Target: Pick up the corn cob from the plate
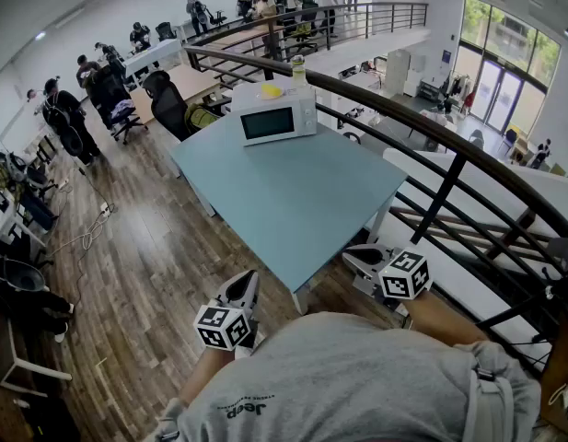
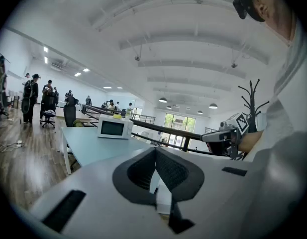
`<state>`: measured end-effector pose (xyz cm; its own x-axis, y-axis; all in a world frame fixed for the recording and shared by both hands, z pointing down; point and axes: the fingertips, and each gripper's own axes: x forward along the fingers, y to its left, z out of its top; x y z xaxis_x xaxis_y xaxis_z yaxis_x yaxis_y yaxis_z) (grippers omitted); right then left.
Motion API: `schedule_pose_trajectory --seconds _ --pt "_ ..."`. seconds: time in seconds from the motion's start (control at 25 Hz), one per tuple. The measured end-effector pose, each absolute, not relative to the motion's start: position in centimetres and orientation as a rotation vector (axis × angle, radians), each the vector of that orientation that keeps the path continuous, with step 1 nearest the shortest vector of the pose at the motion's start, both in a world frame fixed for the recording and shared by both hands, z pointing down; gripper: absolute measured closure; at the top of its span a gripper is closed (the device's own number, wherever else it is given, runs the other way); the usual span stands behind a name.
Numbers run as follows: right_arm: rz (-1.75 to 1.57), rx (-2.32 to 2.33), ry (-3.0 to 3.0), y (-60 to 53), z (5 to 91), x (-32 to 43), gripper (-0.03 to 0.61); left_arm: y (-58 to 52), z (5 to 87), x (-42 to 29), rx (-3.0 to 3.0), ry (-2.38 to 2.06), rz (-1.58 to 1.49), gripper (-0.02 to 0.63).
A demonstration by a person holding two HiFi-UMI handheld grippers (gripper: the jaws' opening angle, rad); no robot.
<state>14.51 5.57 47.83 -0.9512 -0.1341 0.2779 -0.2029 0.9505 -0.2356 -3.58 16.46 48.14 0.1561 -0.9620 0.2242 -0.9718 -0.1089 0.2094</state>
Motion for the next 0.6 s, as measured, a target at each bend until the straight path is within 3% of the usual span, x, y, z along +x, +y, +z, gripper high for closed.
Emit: schedule_pose_trajectory --seconds 0.6 --pt "0.524 0.232 -2.890 3.7 47.7 17.8 0.563 15.8 48.1 -0.5 2.104 -1.894 0.059 0.595"
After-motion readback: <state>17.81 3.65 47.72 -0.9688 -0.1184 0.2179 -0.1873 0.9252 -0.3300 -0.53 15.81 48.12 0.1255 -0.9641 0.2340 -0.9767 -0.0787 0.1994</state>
